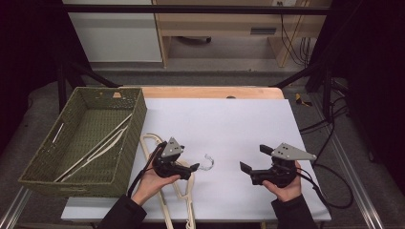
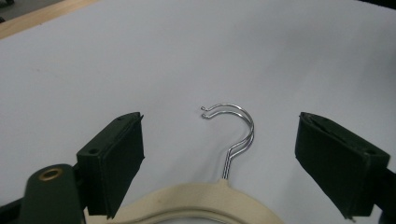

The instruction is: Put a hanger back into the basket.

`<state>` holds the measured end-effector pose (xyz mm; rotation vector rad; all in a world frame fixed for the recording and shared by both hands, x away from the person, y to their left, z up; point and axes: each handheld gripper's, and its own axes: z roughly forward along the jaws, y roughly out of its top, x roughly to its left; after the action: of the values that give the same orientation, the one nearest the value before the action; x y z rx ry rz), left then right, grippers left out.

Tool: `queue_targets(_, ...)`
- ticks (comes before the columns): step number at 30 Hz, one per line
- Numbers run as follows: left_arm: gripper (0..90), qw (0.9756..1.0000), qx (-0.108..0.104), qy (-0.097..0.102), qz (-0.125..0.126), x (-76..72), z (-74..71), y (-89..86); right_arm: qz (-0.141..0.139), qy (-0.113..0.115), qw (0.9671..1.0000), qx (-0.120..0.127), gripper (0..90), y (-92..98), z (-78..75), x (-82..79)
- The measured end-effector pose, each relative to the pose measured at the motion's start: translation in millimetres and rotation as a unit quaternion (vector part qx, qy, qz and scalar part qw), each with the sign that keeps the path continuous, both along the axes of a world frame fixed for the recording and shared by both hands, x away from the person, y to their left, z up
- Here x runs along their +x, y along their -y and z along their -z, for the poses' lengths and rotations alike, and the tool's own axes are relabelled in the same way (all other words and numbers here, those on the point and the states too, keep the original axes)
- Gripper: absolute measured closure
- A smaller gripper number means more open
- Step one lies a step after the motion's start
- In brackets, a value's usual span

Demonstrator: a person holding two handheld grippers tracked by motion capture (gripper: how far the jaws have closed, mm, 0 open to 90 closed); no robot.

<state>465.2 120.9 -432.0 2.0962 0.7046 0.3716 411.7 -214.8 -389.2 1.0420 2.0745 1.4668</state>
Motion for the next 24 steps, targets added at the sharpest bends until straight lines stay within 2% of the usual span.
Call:
queue_targets(5, 18.2, 0.9998, 0.019, -0.010, 0.006, 2.3, 8.3, 6.0, -0.002, -0.001, 1.0000, 0.000, 6.0, -0.5, 0.5, 0.1)
queue_targets(8, 23.0, 0.9996, 0.023, -0.016, 0.007, 5.5, 13.4, 8.7, -0.002, -0.001, 1.0000, 0.000, 6.0, -0.8, 0.6, 0.4)
queue_targets(10, 25.8, 0.9991, 0.033, -0.023, 0.009, 8.1, 17.1, 10.9, -0.003, -0.004, 1.0000, 0.001, 6.0, -1.0, 0.6, 0.0)
queue_targets(12, 28.2, 0.9986, 0.045, -0.025, 0.009, 10.6, 21.0, 12.9, -0.002, -0.005, 1.0000, 0.002, 6.0, -1.2, 0.6, 0.0)
queue_targets(15, 34.3, 0.9978, 0.064, -0.015, 0.002, 13.2, 27.0, 15.7, -0.006, -0.006, 1.0000, 0.001, 6.1, -1.0, 0.7, 0.0)
queue_targets(18, 41.2, 0.9979, 0.062, -0.016, 0.006, 16.9, 30.2, 15.9, -0.006, -0.002, 1.0000, 0.001, 6.1, -0.8, 0.6, 0.3)
queue_targets(22, 48.5, 0.9976, 0.066, -0.007, 0.018, 16.1, 31.6, 17.6, -0.006, -0.004, 1.0000, 0.003, 6.3, -0.9, 0.4, 0.0)
queue_targets(24, 49.4, 0.9972, 0.068, -0.024, 0.019, 16.6, 32.0, 18.1, -0.008, -0.006, 0.9999, 0.003, 6.3, -1.1, 0.5, -0.1)
